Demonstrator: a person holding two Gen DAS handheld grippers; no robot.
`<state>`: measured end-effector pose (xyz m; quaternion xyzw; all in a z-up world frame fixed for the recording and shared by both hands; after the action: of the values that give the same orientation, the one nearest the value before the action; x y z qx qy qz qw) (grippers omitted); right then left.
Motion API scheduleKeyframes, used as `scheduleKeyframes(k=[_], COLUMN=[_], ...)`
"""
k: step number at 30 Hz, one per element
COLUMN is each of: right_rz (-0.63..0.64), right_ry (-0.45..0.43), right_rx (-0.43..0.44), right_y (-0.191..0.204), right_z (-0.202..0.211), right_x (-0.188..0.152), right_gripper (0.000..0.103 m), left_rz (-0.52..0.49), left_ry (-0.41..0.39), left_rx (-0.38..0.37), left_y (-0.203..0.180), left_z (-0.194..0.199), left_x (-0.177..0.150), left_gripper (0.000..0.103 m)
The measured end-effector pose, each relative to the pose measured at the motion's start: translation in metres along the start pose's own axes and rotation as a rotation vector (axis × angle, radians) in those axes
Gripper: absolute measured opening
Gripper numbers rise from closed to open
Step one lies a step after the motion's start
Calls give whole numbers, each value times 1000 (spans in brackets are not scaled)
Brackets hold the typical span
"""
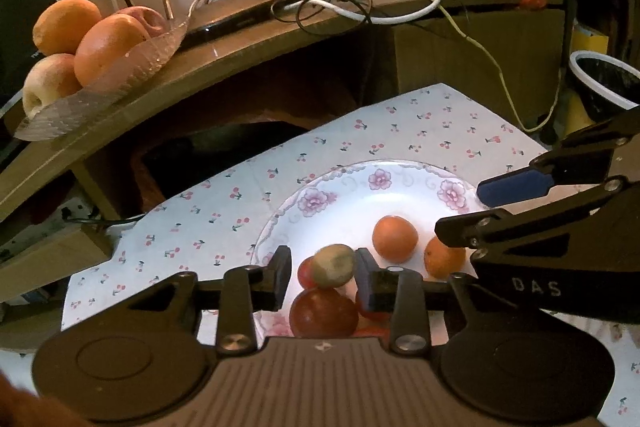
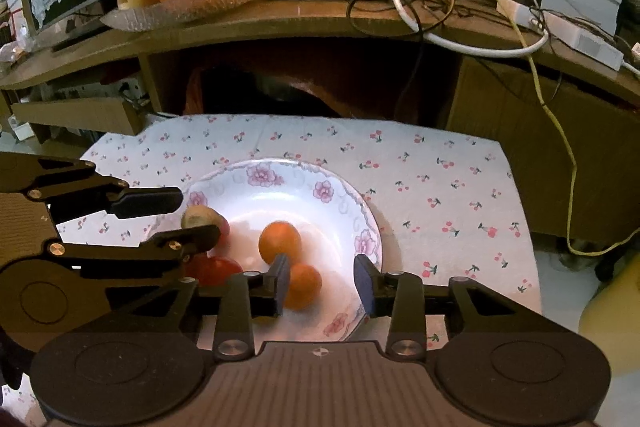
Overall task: Organize fruits
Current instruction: 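Lower both fruits into the plate and open the right then left tool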
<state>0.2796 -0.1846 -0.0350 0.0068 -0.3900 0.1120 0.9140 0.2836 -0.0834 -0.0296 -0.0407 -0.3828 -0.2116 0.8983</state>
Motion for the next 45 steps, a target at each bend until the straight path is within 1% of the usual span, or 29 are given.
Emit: scheduleKeyframes(k=[4, 10, 13, 15, 23, 31, 41, 45], right_rz=[0, 1, -1, -3, -24, -4, -12, -15], right_ry=[-15, -19, -21, -23, -37, -54, -66, -75], right_rx=[1, -2, -7, -10, -18, -34, -32, -28], right_y=[0, 0, -1, -2, -6, 0, 8, 13], right_z=[6, 12, 15, 17, 36, 56, 76, 89], right_x=[0, -1, -2, -4, -11, -20, -33, -41], right_gripper=[42, 42, 42, 43, 44, 48, 52, 53], left_rz=[-4, -2, -1, 2, 1, 4, 23, 35], left_ry=[-9, -11, -14, -17, -36, -48, -53, -44], left_rx=[6, 11, 9, 11, 14, 25, 44, 54], left_y=[0, -3, -5, -6, -13, -17, -20, -22], left_z=[7, 13, 16, 20, 38, 56, 78, 85], left_x=[0, -2, -3, -3, -9, -19, -36, -47], left_gripper=[41, 41, 44, 47, 51, 56, 66, 72])
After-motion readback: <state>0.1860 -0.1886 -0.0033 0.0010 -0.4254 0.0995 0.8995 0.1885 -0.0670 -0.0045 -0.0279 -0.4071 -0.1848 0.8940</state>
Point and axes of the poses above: each gripper's, at about its wrist camera, not at the fingertips, and z roughly against the way its jaws point, y to its left, x to its top, the point moved 6 cm from there along -z, roughly the way its jaws point, and after that the axes turned 7 degrees about -x, right-handed, at the moved point
